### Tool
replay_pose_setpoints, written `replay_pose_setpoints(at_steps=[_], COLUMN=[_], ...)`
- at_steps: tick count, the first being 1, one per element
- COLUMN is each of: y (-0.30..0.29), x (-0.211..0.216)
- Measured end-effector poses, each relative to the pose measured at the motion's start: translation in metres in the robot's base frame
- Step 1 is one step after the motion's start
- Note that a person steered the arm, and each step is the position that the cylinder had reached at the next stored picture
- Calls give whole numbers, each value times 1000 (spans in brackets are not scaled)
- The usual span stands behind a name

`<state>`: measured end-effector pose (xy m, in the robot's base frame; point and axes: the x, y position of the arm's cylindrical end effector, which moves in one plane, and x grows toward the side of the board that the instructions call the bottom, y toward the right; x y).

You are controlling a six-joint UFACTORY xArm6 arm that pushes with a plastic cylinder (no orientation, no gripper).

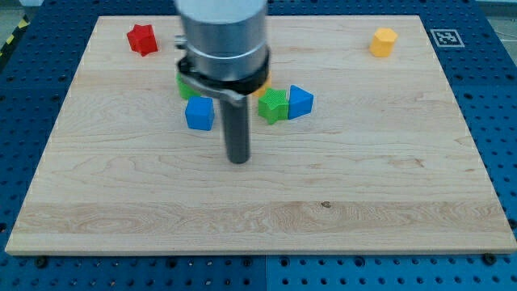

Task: Push the blue cube to the center left

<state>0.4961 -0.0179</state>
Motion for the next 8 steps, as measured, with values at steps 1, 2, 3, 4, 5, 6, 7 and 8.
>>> replay_pose_setpoints(at_steps=[1, 2, 3, 4, 5, 6, 7, 8], y=[8, -10, -51, -96, -125, -115, -78, -71], x=[-29, -44, -51, -53, -58, -55, -55, -81])
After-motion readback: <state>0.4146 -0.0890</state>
